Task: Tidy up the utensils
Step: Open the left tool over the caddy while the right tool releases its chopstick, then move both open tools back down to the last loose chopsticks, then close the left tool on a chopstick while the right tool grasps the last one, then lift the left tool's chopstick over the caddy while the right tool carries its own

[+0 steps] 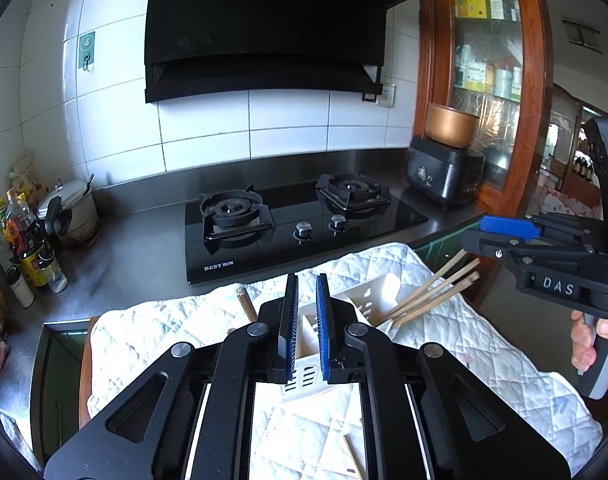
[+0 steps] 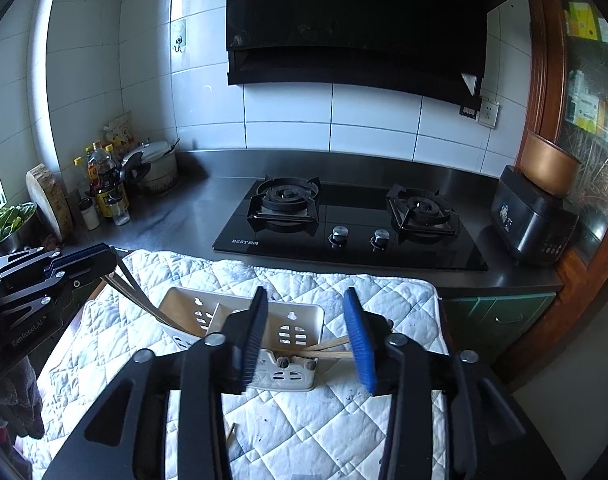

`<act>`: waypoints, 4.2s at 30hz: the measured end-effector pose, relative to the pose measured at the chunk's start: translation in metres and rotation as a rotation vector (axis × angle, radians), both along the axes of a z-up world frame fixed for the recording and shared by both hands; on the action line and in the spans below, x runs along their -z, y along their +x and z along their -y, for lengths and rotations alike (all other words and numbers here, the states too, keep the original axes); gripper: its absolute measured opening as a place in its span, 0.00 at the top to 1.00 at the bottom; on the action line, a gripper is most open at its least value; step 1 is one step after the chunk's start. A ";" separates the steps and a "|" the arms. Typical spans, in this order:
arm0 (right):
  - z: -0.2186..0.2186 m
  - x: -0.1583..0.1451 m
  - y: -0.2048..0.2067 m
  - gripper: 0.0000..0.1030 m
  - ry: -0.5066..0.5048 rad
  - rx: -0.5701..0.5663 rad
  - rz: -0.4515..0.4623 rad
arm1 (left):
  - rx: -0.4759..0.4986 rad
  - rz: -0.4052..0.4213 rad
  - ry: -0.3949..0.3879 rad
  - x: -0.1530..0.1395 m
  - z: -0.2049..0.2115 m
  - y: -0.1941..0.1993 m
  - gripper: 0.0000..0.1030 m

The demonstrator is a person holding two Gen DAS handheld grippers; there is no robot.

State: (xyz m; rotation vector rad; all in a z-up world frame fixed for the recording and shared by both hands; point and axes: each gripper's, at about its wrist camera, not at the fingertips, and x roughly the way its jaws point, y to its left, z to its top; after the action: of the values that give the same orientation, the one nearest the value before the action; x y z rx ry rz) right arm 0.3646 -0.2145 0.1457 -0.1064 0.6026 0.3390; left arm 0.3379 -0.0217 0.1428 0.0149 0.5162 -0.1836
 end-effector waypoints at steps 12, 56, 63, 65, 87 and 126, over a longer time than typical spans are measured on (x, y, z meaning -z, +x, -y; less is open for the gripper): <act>0.011 0.024 -0.083 0.33 -0.036 -0.004 0.028 | -0.022 0.050 -0.047 0.010 -0.011 -0.078 0.62; -0.067 0.236 -0.192 0.81 0.062 0.015 -0.361 | -0.254 -0.145 -0.144 0.158 -0.071 -0.194 0.47; -0.061 0.236 -0.194 0.92 0.067 0.041 -0.343 | -0.219 -0.176 -0.153 0.167 -0.060 -0.199 0.47; -0.058 0.234 -0.195 0.93 0.078 0.043 -0.337 | -0.204 -0.188 -0.147 0.171 -0.054 -0.201 0.47; -0.010 0.178 -0.220 0.94 0.138 0.027 -0.163 | -0.018 -0.367 -0.187 0.226 0.037 -0.192 0.67; 0.006 0.088 -0.161 0.93 0.099 -0.116 -0.113 | 0.063 -0.188 -0.174 0.135 0.005 -0.165 0.95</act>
State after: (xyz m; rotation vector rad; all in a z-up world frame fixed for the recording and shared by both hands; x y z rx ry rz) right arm 0.2039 -0.2205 0.0573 -0.0276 0.6914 0.4887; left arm 0.1728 -0.0264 0.0081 -0.1569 0.6865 -0.2927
